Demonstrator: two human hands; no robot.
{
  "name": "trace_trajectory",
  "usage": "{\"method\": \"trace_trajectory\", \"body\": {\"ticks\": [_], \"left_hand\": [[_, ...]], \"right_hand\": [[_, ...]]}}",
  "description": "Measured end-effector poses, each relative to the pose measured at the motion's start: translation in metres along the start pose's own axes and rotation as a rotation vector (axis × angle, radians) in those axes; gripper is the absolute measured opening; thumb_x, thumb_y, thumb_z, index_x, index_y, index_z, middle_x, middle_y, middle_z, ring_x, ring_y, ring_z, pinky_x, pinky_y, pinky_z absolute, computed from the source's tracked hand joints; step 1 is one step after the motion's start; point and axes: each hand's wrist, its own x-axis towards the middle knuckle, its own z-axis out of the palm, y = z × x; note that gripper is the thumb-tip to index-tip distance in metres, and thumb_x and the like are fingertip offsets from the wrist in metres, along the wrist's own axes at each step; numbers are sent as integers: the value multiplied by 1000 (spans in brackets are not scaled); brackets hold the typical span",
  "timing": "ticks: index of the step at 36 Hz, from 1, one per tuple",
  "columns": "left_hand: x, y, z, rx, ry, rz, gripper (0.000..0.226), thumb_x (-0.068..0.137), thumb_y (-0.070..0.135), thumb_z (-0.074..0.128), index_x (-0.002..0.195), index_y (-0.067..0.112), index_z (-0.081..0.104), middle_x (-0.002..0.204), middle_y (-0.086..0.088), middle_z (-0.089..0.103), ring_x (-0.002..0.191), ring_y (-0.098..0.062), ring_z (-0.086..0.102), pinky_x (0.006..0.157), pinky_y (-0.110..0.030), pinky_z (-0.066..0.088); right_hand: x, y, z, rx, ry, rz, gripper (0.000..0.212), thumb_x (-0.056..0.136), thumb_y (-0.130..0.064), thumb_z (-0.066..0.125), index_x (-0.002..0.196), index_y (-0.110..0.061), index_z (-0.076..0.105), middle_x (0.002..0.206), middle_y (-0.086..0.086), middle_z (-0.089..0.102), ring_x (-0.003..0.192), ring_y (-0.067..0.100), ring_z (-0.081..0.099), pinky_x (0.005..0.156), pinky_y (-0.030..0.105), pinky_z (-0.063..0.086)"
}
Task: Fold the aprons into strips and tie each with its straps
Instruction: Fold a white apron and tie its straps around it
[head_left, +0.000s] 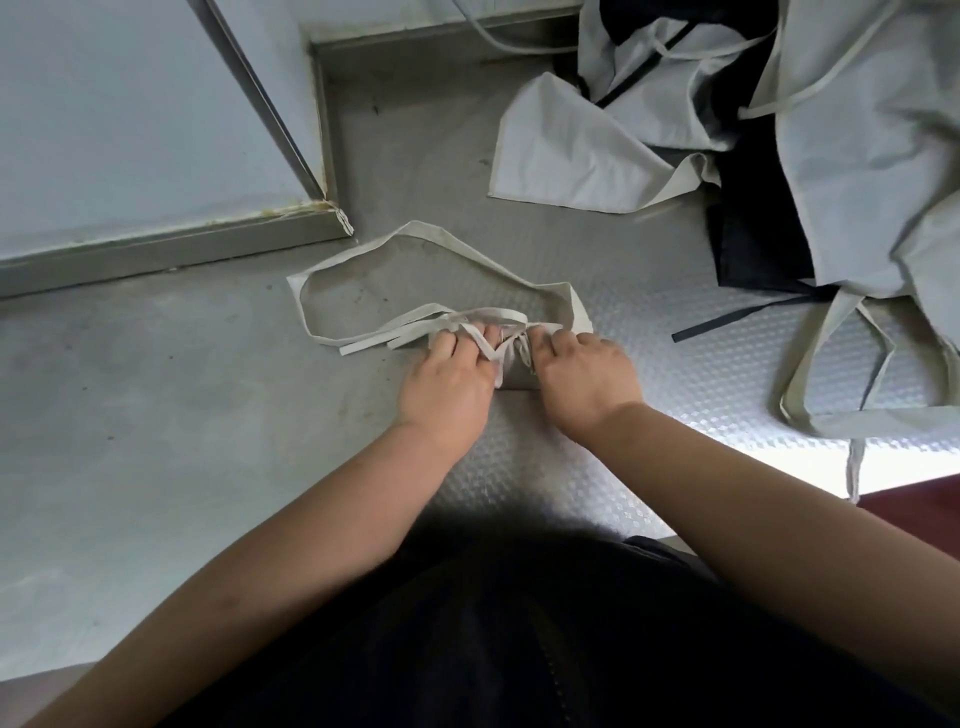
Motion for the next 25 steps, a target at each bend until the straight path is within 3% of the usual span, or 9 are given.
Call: {"method": "trace_trajectory", "body": {"ticks": [2, 3, 6, 8, 11, 14, 17, 20, 25], "left_hand": [[2, 0, -3, -90, -59, -7, 56, 91, 21, 45, 145, 12, 35, 147, -11, 34, 131, -32, 33, 108, -37, 28], [3, -1, -4, -153, -73, -23, 55, 92, 28, 41, 145, 15, 35, 148, -9, 30, 132, -29, 28, 110, -36, 22], [8, -3, -16, -445, -18, -87, 59, 85, 42, 29, 121, 9, 62, 134, -12, 42, 123, -28, 39, 105, -30, 27], [14, -3, -18, -565, -25, -134, 43, 93, 30, 38, 116, 4, 63, 131, -14, 45, 120, -29, 44, 103, -29, 30], [19, 2, -13, -610, -51, -165, 40, 94, 15, 44, 132, 8, 51, 139, -12, 39, 126, -32, 39, 106, -33, 32], [22, 5, -8, -704, -33, -201, 41, 95, 14, 47, 135, 13, 50, 140, -11, 37, 129, -26, 35, 104, -19, 23], [26, 5, -9, -809, 1, -260, 35, 95, 15, 51, 130, 10, 55, 134, -11, 41, 122, -23, 44, 92, -7, 22], [26, 5, -9, -849, 28, -309, 31, 93, 14, 55, 122, 5, 57, 125, -11, 45, 109, -24, 53, 85, -8, 26], [24, 1, -5, -963, 124, -341, 15, 92, 22, 58, 93, 7, 62, 87, 5, 45, 70, -7, 48, 66, -16, 30]], "right_hand": [[-1, 4, -3, 79, -42, -11, 44, 96, -24, 34, 137, -9, 33, 128, 11, 49, 113, 31, 50, 91, 37, 40], [-2, 6, -5, 151, -68, -13, 45, 95, -30, 35, 135, -11, 37, 128, 11, 48, 114, 31, 48, 93, 37, 39], [2, 9, -6, 409, -53, -31, 31, 94, -34, 35, 107, -12, 52, 116, 11, 52, 108, 30, 50, 87, 35, 42], [7, 7, -7, 530, -17, -27, 17, 95, -25, 38, 86, -15, 48, 101, 11, 56, 95, 29, 53, 71, 30, 39], [12, 7, -12, 675, -49, 47, 8, 90, -15, 47, 82, -15, 45, 81, 3, 53, 79, 23, 48, 58, 27, 32], [16, 9, -14, 746, -121, 72, 3, 89, -16, 49, 86, -17, 51, 79, 0, 52, 80, 20, 48, 58, 26, 35], [19, 8, -14, 736, -121, 79, 17, 92, -21, 49, 105, -18, 60, 78, -2, 53, 81, 19, 49, 67, 25, 37], [20, 6, -11, 722, -87, 113, 26, 93, -24, 48, 116, -25, 58, 90, 1, 60, 83, 19, 50, 69, 26, 38], [22, 5, -7, 735, -33, 158, 21, 97, -35, 44, 105, -21, 58, 92, 3, 63, 85, 23, 55, 70, 29, 42]]}}
